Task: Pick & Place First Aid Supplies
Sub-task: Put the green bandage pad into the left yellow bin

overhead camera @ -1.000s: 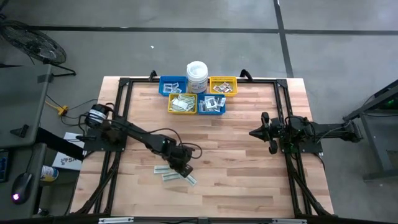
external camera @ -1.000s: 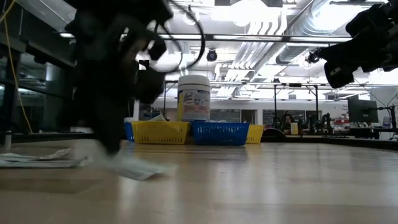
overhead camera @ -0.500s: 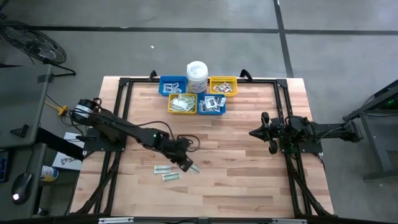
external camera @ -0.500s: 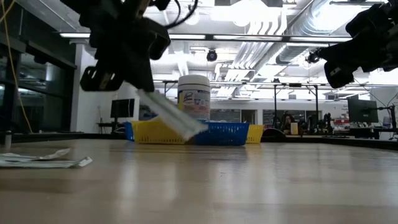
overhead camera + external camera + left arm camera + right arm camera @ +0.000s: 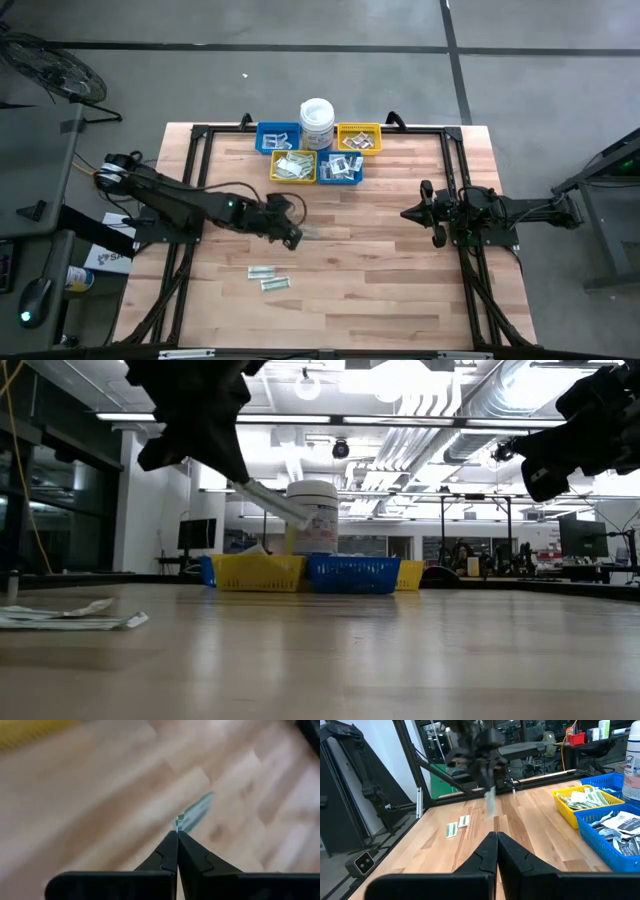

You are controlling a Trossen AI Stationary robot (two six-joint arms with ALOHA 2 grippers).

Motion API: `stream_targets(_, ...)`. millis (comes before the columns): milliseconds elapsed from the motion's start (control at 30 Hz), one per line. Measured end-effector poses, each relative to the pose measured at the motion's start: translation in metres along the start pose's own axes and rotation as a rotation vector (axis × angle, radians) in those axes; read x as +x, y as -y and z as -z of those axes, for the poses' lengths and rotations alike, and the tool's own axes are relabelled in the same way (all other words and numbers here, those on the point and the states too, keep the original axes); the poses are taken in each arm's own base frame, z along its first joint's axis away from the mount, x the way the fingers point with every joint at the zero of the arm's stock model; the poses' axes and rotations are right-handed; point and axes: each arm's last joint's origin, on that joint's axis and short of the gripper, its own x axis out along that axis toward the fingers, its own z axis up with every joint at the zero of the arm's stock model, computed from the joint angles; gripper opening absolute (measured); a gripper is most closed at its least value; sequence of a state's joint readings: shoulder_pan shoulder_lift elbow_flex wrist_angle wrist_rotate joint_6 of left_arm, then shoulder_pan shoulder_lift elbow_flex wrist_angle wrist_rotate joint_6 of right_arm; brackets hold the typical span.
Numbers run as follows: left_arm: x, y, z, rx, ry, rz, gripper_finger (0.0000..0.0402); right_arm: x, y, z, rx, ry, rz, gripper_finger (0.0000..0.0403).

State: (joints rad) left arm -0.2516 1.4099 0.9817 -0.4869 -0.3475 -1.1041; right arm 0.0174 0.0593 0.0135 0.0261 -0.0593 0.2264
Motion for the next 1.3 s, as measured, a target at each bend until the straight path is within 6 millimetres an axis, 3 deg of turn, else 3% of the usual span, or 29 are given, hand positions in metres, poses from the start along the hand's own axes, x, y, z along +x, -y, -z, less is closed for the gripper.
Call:
stream_targets(333, 0.002, -0.038, -0.06, -0.022, 0.173, -0.148, 0.0, 0.0, 0.0, 0.0, 0.0, 0.0, 0.0, 0.0001)
stream_targets(767, 0.008, -0.119, -0.138, -0.071, 0.153, -0.173, 0.0, 0.0, 0.0, 0.0, 0.0, 0.0, 0.0, 0.0001)
stream_targets(1067, 0.013, -0.162, -0.16, -0.189, 0.078, -0.109, 0.0, 0.0, 0.0, 0.0, 0.0, 0.0, -0.001, 0.0)
stream_targets(1300, 0.03, -0.168, -0.159, -0.18, 0.013, -0.085, 0.0, 0.0, 0.0, 0.0, 0.0, 0.0, 0.0, 0.0001)
